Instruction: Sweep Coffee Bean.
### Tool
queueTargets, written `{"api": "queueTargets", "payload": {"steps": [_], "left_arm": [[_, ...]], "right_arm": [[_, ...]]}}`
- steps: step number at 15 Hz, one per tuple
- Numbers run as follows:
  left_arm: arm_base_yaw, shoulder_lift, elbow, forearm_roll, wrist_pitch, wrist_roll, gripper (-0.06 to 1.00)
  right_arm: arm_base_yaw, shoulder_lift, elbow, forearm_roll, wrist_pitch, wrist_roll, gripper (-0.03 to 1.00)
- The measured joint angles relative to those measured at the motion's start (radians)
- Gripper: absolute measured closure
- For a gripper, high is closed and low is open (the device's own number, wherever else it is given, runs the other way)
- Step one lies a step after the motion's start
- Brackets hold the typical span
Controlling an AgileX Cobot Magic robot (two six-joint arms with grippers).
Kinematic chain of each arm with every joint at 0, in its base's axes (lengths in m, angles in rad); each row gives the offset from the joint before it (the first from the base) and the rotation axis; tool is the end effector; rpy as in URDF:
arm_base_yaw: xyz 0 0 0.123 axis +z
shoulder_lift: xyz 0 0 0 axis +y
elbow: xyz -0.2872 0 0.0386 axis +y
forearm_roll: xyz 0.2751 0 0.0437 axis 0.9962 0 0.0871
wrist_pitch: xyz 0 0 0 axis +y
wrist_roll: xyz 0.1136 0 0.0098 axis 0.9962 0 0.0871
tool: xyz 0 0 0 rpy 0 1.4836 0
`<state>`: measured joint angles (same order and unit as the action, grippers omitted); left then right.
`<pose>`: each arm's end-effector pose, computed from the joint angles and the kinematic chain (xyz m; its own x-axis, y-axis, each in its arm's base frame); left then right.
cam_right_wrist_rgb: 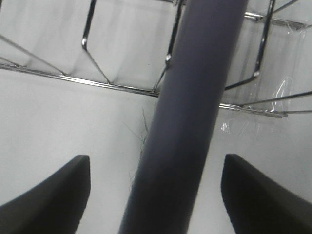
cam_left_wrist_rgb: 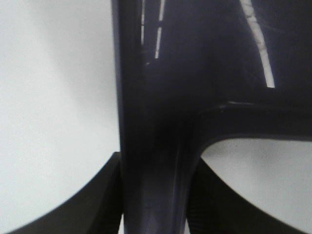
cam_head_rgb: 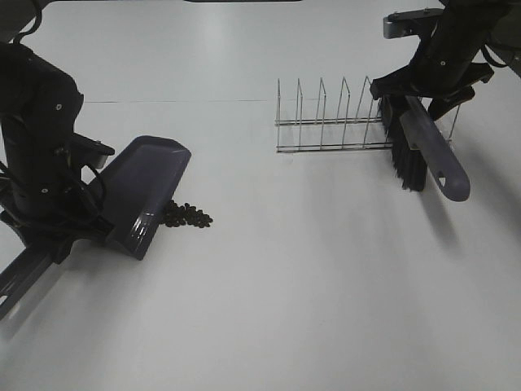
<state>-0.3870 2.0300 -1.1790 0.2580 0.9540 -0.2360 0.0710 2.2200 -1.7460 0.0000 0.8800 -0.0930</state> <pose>0.3436 -0.1144 0.0747 -0.9481 0.2972 0.1128 0.3154 0.9239 0.2166 0.5018 0.0357 0.1329 -0.9410 -0.1600 -0.2980 -0.1590 0.9869 -0.0278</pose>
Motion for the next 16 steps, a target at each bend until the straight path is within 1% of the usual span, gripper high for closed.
{"api": "queueTargets", "payload": {"steps": [4, 5, 7, 8, 9, 13, 16], "left_arm": [[0.0, 0.0, 0.0, 0.0, 0.0, -0.002, 0.61], [0.0, 0.0, 0.0, 0.0, 0.0, -0.003, 0.61], [0.0, 0.0, 0.0, -0.001, 0.0, -0.003, 0.61], [0.0, 0.0, 0.0, -0.003, 0.0, -0.003, 0.61], [0.0, 0.0, 0.0, -0.003, 0.0, -0.003, 0.61], [0.0, -0.001, 0.0, -0.004, 0.001, -0.003, 0.61], [0.0, -0.014, -0.001, -0.004, 0.012, -0.003, 0.61]], "right_arm": [[0.0, 0.026, 0.0, 0.0, 0.001, 0.0, 0.33], [0.0, 0.026, 0.0, 0.0, 0.001, 0.001, 0.35], [0.0, 0.026, 0.0, 0.0, 0.002, 0.022, 0.46], [0.0, 0.026, 0.0, -0.006, 0.003, 0.05, 0.6], [-0.007, 0.026, 0.0, -0.017, 0.008, 0.078, 0.64], [-0.009, 0.004, 0.0, -0.024, 0.033, 0.103, 0.65], [-0.009, -0.065, 0.0, -0.032, 0.049, 0.093, 0.66]]}}
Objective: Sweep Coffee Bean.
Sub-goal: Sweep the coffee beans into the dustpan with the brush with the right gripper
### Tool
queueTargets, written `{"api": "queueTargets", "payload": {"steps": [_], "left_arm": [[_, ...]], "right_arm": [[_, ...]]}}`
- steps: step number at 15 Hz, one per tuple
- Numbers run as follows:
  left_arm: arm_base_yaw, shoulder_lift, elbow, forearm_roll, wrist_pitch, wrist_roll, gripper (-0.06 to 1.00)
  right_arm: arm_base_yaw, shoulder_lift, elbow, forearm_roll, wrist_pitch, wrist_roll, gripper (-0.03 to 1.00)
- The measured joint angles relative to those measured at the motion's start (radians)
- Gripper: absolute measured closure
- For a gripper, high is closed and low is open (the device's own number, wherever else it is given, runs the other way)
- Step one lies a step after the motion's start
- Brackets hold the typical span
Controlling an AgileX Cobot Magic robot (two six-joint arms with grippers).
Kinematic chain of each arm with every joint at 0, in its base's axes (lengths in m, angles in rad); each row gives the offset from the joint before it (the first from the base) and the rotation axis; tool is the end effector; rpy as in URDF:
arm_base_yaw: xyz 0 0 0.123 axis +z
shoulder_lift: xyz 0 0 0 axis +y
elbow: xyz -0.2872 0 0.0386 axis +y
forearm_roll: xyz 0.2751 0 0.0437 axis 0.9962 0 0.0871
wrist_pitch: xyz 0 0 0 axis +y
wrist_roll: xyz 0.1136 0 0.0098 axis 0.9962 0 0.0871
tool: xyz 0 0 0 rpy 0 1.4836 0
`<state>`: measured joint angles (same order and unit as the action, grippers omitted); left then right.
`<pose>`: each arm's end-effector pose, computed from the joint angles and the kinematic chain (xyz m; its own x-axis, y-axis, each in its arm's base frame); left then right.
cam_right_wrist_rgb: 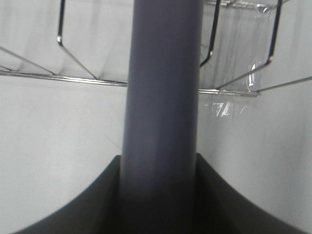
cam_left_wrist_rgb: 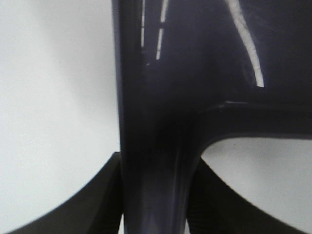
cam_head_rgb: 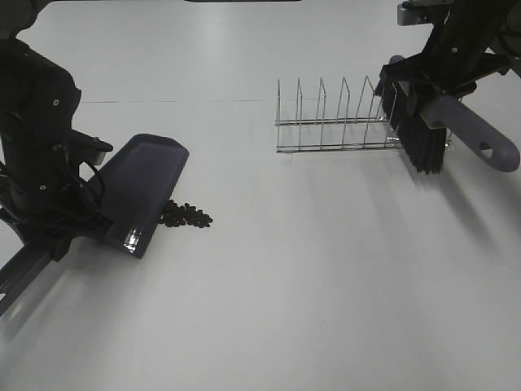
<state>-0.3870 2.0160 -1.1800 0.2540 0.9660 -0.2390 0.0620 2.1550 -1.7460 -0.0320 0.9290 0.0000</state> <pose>0.3431 -0.1144 0.0801 -0.9508 0.2900 0.1088 0.3074 0.9268 0.2160 0.4954 0.0278 0.1637 -0.9461 -0.0779 -0.3143 -0.0720 0.9969 -0.0304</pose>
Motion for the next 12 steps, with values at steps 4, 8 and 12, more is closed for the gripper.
{"api": "queueTargets", "payload": {"steps": [4, 8, 12], "left_arm": [[0.0, -0.02, 0.0, 0.001, 0.019, 0.0, 0.61], [0.002, -0.068, 0.0, 0.019, 0.028, 0.0, 0.61], [0.065, -0.076, 0.0, 0.031, 0.072, 0.069, 0.61]], "right_arm": [[0.001, -0.098, 0.0, 0.001, 0.026, -0.018, 0.66], [0.001, -0.209, 0.024, 0.001, 0.129, -0.025, 0.66], [0.002, -0.364, 0.239, 0.001, 0.126, -0.024, 0.66]]}}
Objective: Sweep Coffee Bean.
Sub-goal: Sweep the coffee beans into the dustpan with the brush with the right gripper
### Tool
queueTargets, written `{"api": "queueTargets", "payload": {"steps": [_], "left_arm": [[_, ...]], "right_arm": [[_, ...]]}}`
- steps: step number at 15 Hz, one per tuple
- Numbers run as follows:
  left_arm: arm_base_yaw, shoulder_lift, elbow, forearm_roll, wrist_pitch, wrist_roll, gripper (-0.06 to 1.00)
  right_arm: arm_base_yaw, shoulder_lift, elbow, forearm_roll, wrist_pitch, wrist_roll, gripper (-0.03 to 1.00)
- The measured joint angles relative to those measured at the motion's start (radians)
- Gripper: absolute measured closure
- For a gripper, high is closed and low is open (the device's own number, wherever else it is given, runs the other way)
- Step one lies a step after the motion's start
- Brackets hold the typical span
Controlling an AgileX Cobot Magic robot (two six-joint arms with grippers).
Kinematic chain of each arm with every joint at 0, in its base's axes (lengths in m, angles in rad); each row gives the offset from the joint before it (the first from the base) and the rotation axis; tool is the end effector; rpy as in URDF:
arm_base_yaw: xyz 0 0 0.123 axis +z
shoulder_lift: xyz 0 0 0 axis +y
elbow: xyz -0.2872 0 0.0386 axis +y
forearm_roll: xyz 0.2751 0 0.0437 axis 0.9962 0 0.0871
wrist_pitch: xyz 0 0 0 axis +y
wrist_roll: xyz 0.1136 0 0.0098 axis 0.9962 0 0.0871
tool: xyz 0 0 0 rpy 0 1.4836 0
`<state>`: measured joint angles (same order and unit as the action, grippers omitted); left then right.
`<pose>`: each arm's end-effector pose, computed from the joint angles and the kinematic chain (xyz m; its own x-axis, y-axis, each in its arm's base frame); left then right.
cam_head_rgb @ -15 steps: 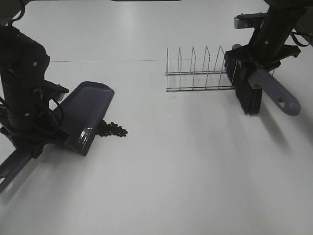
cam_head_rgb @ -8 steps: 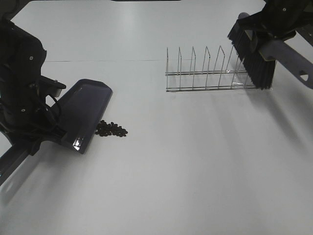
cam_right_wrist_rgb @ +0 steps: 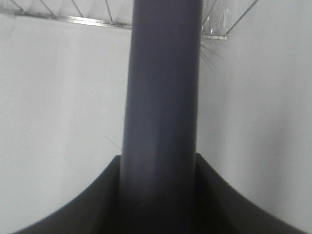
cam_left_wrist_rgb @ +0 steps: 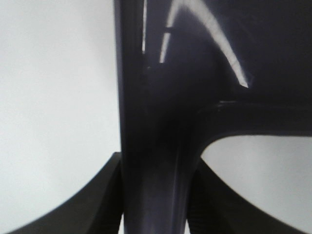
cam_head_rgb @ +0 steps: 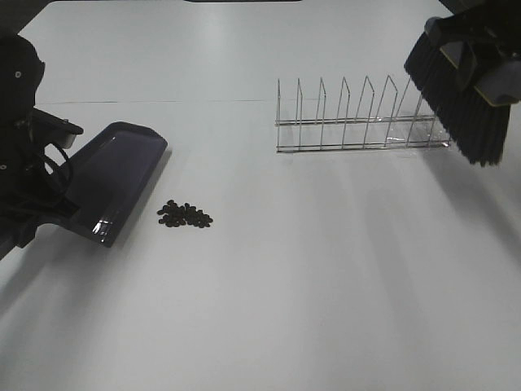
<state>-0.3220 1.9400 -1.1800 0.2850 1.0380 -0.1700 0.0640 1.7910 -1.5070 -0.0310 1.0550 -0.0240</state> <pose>0.3460 -0.0863 0.1093 -0.9488 0.2938 0.1161 0.3139 0.9178 0.2430 0.4117 0.0233 0.2514 -0.9446 -0.0999 -0.3126 -0.0927 0.9950 -0.0379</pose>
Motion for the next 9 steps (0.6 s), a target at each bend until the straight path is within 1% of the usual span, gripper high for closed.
{"api": "queueTargets", "payload": {"steps": [3, 5, 6, 8, 9], "left_arm": [[0.009, 0.0, 0.0, 0.031, -0.017, 0.013, 0.61], [0.009, 0.016, 0.0, 0.035, -0.027, 0.013, 0.61], [0.009, 0.052, 0.0, 0.035, -0.025, 0.013, 0.61], [0.0, 0.059, 0.0, 0.038, -0.027, 0.013, 0.61], [-0.014, 0.059, 0.0, 0.043, -0.032, 0.013, 0.61]], "right_arm": [[0.002, -0.035, 0.164, -0.015, -0.027, 0.03, 0.66], [0.002, -0.035, 0.232, -0.02, -0.059, 0.043, 0.66], [0.003, -0.028, 0.282, -0.044, -0.094, 0.093, 0.66], [0.015, -0.015, 0.288, -0.083, -0.102, 0.123, 0.66], [0.04, -0.007, 0.288, -0.124, -0.104, 0.146, 0.66]]}}
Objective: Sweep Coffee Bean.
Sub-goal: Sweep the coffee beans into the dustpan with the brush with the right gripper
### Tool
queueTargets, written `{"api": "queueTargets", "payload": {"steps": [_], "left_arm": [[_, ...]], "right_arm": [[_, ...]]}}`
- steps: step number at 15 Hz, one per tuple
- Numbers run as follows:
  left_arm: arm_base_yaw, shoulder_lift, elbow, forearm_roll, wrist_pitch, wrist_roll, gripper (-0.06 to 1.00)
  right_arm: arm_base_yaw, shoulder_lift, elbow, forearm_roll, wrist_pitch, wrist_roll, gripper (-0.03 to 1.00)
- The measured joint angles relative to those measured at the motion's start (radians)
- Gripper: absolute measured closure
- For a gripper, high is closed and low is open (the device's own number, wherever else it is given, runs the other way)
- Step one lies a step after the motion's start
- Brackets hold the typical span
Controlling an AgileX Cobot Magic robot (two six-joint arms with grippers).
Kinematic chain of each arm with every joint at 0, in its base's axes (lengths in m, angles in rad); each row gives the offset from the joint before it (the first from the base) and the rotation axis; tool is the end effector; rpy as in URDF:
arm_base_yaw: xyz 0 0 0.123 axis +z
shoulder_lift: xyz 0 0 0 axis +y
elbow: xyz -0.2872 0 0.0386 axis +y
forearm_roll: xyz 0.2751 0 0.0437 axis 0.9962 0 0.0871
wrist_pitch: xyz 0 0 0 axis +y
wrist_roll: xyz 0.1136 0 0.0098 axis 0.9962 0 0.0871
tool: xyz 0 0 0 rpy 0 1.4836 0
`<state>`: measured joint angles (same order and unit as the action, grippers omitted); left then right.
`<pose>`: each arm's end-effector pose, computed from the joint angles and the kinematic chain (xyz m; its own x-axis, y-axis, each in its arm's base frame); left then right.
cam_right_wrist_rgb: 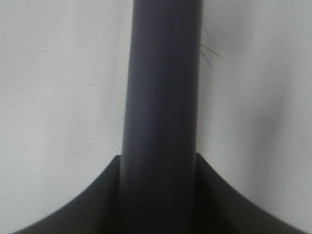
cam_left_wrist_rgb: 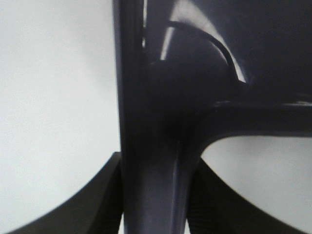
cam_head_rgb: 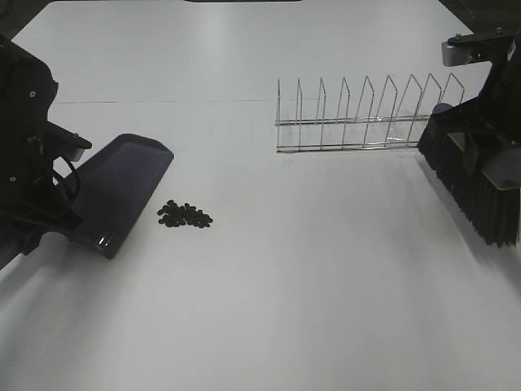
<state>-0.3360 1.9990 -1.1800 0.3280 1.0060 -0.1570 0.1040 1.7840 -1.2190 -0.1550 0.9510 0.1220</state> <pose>0.3487 -0.0889 0.0885 -0.9261 0.3471 0.1477 0.3752 0.8880 0.2660 0.3702 0.0242 0.1732 -0.9859 -0.0715 -0.1510 -0.0536 0.9914 -0.1196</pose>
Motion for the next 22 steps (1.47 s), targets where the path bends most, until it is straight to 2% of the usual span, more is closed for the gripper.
{"api": "queueTargets", "payload": {"steps": [5, 11, 18, 22], "left_arm": [[-0.036, 0.039, -0.008, 0.012, -0.018, -0.012, 0.61], [-0.043, 0.061, -0.022, -0.007, -0.007, -0.005, 0.61], [-0.044, 0.061, -0.022, -0.044, -0.003, 0.007, 0.61], [-0.044, 0.061, -0.022, -0.061, -0.001, 0.008, 0.61]], "right_arm": [[0.209, 0.072, 0.0, -0.209, -0.002, 0.187, 0.66], [0.375, 0.207, -0.15, -0.22, 0.034, 0.204, 0.66], [0.561, 0.458, -0.423, -0.083, 0.045, 0.172, 0.66], [0.598, 0.549, -0.567, 0.043, 0.042, 0.159, 0.66]]}}
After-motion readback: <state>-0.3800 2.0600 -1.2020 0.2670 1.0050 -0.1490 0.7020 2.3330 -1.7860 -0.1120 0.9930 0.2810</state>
